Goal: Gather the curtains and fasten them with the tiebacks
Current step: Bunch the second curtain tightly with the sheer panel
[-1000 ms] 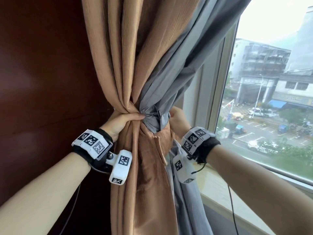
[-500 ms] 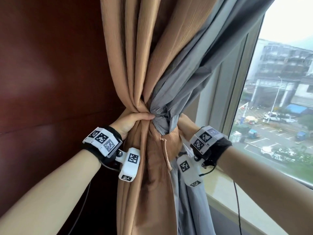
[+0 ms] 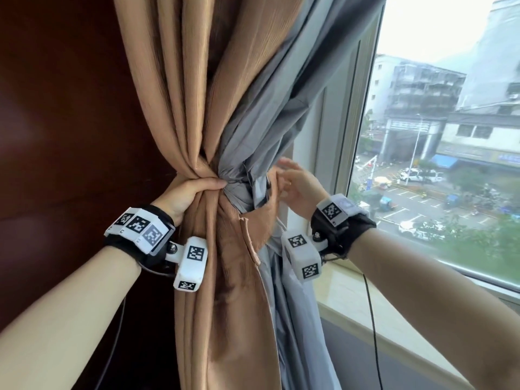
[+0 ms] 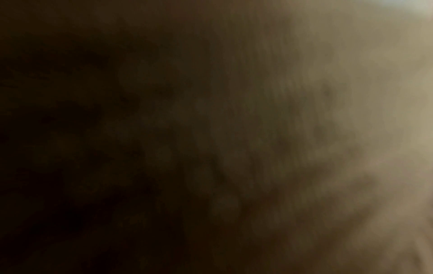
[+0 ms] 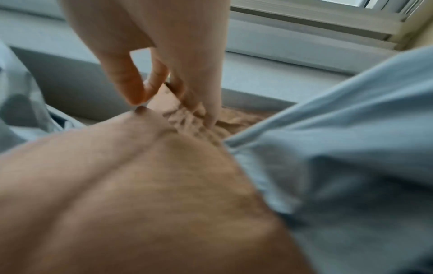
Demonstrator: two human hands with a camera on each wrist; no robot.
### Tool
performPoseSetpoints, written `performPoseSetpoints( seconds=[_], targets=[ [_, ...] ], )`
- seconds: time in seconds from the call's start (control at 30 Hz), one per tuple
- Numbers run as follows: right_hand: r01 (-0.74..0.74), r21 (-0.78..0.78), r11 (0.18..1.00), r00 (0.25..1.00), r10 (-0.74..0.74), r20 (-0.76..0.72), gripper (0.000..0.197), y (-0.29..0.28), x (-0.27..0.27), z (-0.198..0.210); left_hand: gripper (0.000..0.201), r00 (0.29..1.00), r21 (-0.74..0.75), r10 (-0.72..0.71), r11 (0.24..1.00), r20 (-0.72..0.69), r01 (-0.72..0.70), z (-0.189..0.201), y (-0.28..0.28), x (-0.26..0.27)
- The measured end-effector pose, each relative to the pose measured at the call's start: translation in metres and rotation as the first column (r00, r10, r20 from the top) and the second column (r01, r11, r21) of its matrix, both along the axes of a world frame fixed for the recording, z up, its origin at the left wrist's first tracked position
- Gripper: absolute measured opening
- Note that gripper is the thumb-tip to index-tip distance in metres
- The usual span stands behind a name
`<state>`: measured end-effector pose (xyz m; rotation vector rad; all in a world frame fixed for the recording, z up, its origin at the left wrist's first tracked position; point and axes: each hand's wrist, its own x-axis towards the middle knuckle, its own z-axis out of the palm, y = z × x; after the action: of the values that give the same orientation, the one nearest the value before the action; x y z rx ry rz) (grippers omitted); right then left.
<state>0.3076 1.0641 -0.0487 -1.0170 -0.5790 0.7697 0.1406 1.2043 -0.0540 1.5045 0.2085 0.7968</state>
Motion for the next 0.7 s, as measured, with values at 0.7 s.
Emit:
performPoseSetpoints(
  seconds=[0.7],
  targets=[
    [0.584,-0.393,0.71,0.343,0.223,0.912,0.023,0.024,-0.034,-0.01,0.031,0.999,0.039,0.037,0.999,0.02,-0.037,0.002,-0.002,-0.019]
  ],
)
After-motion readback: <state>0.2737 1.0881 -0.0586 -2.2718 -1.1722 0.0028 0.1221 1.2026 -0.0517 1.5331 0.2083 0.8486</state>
